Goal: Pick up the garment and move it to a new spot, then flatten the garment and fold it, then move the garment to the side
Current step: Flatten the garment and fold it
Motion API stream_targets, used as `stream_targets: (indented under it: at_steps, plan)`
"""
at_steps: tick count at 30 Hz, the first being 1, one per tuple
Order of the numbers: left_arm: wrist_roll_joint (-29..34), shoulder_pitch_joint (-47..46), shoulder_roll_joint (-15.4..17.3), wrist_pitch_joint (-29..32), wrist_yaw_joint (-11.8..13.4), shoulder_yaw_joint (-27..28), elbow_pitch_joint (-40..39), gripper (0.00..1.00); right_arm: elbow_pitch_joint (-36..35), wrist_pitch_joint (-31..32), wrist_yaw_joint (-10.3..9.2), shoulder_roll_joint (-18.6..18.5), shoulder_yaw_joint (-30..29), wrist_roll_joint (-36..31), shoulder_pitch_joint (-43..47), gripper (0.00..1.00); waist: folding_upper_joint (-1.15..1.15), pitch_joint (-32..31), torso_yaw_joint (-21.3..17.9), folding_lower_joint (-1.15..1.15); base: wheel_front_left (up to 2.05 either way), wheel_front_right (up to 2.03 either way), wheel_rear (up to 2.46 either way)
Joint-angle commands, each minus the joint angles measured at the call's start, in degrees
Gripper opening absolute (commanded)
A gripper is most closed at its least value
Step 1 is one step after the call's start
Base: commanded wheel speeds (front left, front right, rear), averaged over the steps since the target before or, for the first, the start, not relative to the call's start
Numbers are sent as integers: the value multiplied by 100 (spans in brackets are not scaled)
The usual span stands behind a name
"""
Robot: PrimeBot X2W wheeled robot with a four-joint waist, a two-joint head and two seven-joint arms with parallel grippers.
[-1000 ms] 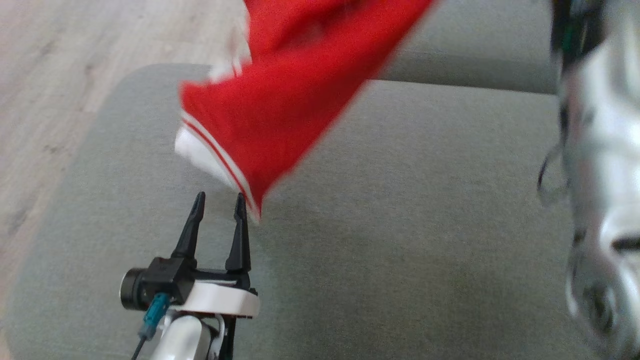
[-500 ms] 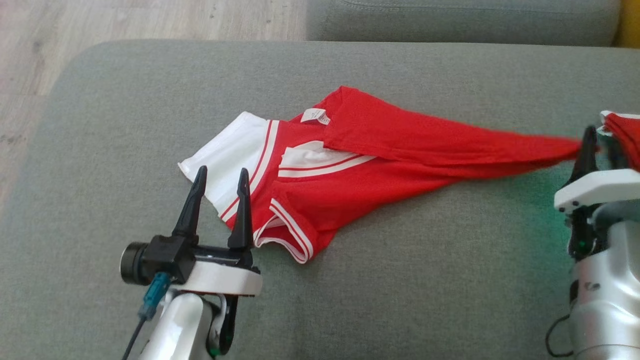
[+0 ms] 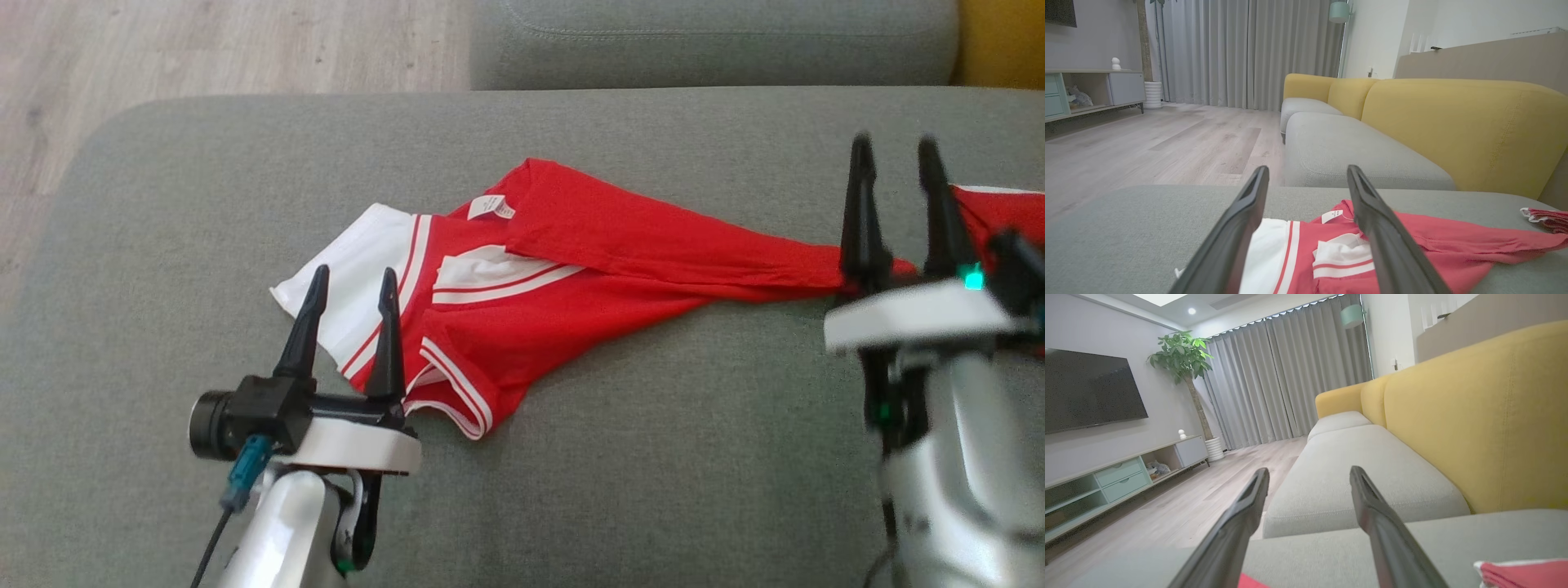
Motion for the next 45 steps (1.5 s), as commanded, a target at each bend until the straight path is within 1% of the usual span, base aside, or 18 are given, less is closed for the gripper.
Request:
stream_targets:
  at_steps: [1,4,6,8,14,16,23,24,26,29,30,31,33,39,43,45]
  plan:
    - [-24,-272,15,-55,10,246,-50,100,-722,-104,-4,22,308,188,540,100,0,4,-66,1,0,0,0]
    - [58,-356,32,-55,23,299,151,100,-1159,-187,-4,22,389,384,1031,100,0,70,-146,1,0,0,0]
    - [65,-390,41,-55,47,344,237,100,-1250,-209,-4,22,396,422,1146,100,0,95,-174,1,0,0,0]
    - [44,-469,70,-25,102,418,539,100,-1404,-244,-4,22,401,425,1305,100,0,149,-224,1,0,0,0]
    - [42,-1005,386,536,260,602,1542,100,-1670,-254,-4,22,483,460,1375,100,0,392,-428,1,0,0,0]
    - [105,-1223,530,773,296,599,1875,100,-1730,-247,-4,22,489,458,1351,100,0,496,-491,1,0,0,0]
    - [183,-1853,826,1377,416,605,2818,100,-1777,-208,-4,22,608,500,1318,100,0,826,-669,1,0,0,0]
    - [196,-1923,849,1477,412,583,2936,100,-1784,-215,-4,22,630,505,1312,100,0,859,-686,1,0,0,0]
    - [217,-2043,886,1753,326,501,3183,100,-1781,-233,-4,22,663,527,1303,100,0,913,-713,1,0,0,0]
    - [241,-2173,925,2214,47,322,3490,100,-1748,-265,-4,22,708,539,1286,100,0,959,-749,1,0,0,0]
    - [262,-2214,948,2329,-58,253,3548,36,-1735,-276,-4,22,724,542,1277,100,0,969,-761,1,0,0,0]
    - [285,-2262,983,2402,-140,198,3578,0,-1720,-286,-4,22,738,546,1267,100,0,976,-771,1,0,0,0]
    - [335,-2382,1081,2431,-247,125,3582,0,-1690,-304,-4,22,755,569,1246,100,0,993,-793,1,0,0,0]
    - [505,-2811,1353,2257,-290,1,3366,0,-1581,-355,-4,22,823,658,1188,100,0,1002,-880,1,0,0,0]
    - [599,-3170,1525,2122,-400,-83,3182,0,-1519,-382,-4,22,872,719,1135,100,0,1048,-963,1,0,0,0]
    - [694,-3397,1607,2076,-413,-151,3059,0,-1493,-393,-4,22,916,745,1096,100,0,1090,-1022,1,0,0,0]
